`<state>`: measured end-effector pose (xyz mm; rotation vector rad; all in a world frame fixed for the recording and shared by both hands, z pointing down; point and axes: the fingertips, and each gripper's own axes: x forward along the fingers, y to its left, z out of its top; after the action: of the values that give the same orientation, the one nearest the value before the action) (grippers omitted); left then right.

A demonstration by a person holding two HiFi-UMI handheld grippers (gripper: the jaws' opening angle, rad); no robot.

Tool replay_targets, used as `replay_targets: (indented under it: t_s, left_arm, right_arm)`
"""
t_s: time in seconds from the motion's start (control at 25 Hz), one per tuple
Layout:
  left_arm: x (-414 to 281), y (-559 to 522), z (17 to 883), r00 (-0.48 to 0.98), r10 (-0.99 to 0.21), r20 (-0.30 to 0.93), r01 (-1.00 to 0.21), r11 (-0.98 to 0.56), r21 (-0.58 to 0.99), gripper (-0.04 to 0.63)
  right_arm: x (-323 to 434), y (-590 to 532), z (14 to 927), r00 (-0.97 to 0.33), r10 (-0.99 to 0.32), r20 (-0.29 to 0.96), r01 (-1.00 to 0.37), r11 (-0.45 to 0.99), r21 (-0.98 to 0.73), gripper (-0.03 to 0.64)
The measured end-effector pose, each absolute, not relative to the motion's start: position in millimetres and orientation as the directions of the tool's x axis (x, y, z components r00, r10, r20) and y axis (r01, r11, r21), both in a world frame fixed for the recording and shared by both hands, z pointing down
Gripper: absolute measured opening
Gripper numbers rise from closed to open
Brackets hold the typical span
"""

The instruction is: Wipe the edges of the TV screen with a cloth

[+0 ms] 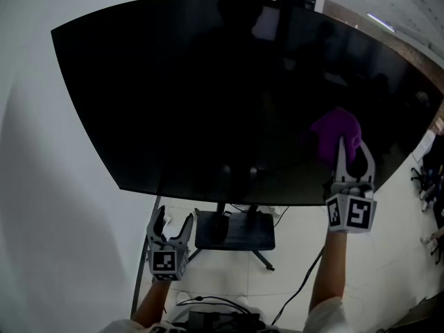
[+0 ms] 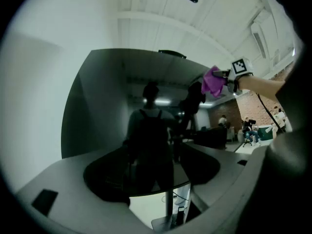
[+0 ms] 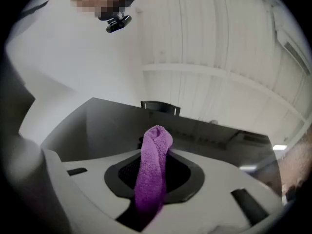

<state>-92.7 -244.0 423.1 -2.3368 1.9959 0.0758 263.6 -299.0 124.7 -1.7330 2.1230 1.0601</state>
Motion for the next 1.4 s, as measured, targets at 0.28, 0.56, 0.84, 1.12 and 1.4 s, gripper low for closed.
replay_targets:
  t_s: [0.28,0.56,0.84,1.12,1.4]
  left_arm:
    - [-120,-224,426,0.116,-0.992,-0.056,-0.993,-0.114,-0.036,0.322]
    - [-130,-218,419,0.107,-0.989,-0.103,-0.994,-0.104,-0.027,0.322]
    - [-149,-216,441,0.081,-0.992,-0.101,-0.994,-0.073,-0.081,0.322]
    - [-116,-229,421,0.111,-0.99,-0.089,-0.994,-0.11,-0.015,0.322]
    - [-82,-246,425,0.175,-0.983,-0.054,-0.985,-0.174,-0.02,0.322]
  right_arm:
    - [210,-305,-37,-0.401,-0.648,-0.647,-0.782,-0.126,0.611,0.094]
    - [91,-348,-114,-0.503,-0.664,-0.553,-0.594,-0.2,0.78,0.094]
    - [46,-402,-106,-0.534,-0.819,-0.211,-0.362,-0.004,0.932,0.095]
    - [84,-408,-100,-0.522,-0.846,-0.111,-0.337,0.085,0.938,0.094]
    - [165,-414,-104,-0.453,-0.883,-0.124,-0.395,0.075,0.916,0.092]
